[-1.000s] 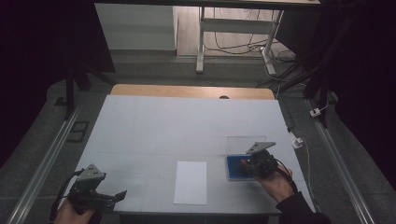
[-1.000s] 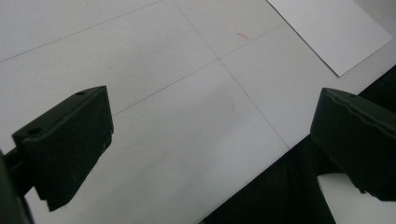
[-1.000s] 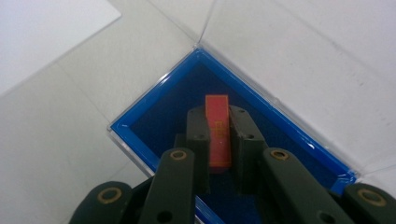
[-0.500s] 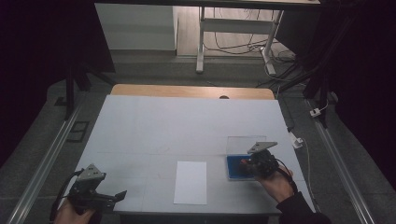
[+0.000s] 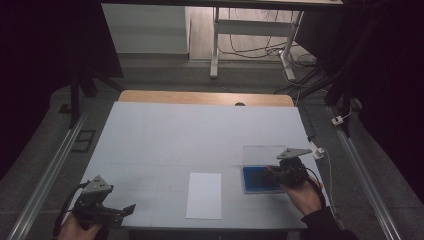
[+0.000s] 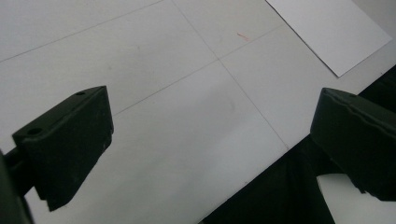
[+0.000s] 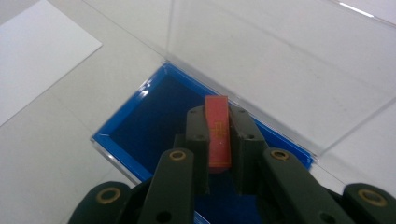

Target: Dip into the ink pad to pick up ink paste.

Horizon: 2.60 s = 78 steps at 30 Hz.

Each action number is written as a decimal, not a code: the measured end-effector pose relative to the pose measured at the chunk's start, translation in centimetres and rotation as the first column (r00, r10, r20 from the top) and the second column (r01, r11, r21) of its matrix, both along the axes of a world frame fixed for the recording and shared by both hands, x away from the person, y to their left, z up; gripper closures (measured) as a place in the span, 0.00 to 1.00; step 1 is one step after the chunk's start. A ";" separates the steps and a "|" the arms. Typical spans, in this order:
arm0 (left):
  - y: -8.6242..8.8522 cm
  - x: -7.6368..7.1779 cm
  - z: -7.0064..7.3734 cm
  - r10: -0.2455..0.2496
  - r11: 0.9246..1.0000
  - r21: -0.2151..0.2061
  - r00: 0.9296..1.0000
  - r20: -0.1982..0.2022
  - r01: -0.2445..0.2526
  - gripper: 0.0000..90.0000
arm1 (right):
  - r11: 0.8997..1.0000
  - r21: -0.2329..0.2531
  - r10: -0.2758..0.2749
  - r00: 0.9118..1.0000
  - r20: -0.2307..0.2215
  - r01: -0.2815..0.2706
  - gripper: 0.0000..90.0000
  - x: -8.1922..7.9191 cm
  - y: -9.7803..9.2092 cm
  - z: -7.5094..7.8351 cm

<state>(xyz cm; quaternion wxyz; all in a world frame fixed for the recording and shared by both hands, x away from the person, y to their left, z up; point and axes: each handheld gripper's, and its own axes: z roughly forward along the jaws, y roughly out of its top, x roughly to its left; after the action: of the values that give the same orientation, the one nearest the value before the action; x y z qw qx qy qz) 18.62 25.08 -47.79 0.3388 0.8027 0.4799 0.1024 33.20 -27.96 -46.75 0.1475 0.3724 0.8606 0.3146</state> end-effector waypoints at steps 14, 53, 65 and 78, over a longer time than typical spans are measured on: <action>0.0 0.0 0.0 0.000 1.000 0.000 1.000 0.000 0.000 0.00 | 1.000 -0.002 -0.017 0.999 -0.051 0.017 0.89 0.6 -0.3 -1.0; 0.0 0.1 0.0 0.000 1.000 -0.002 1.000 -0.006 -0.001 0.00 | 0.999 -0.044 -0.020 0.999 -0.029 0.018 0.89 0.2 0.4 -1.2; 0.1 0.0 0.0 0.000 1.000 -0.005 1.000 -0.003 0.000 0.00 | 1.000 0.020 0.014 1.000 0.017 -0.015 0.89 -0.7 0.4 -0.1; 0.0 0.0 0.0 -0.002 1.000 -0.003 1.000 -0.004 0.002 0.00 | 0.992 0.106 0.059 0.995 0.074 -0.067 0.89 -2.5 -0.1 1.5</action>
<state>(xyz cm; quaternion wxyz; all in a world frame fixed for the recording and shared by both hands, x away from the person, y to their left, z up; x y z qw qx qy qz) 18.65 25.07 -47.78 0.3392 0.8030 0.4799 0.0998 30.69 -28.01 -45.26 0.1474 0.3411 0.8478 0.3784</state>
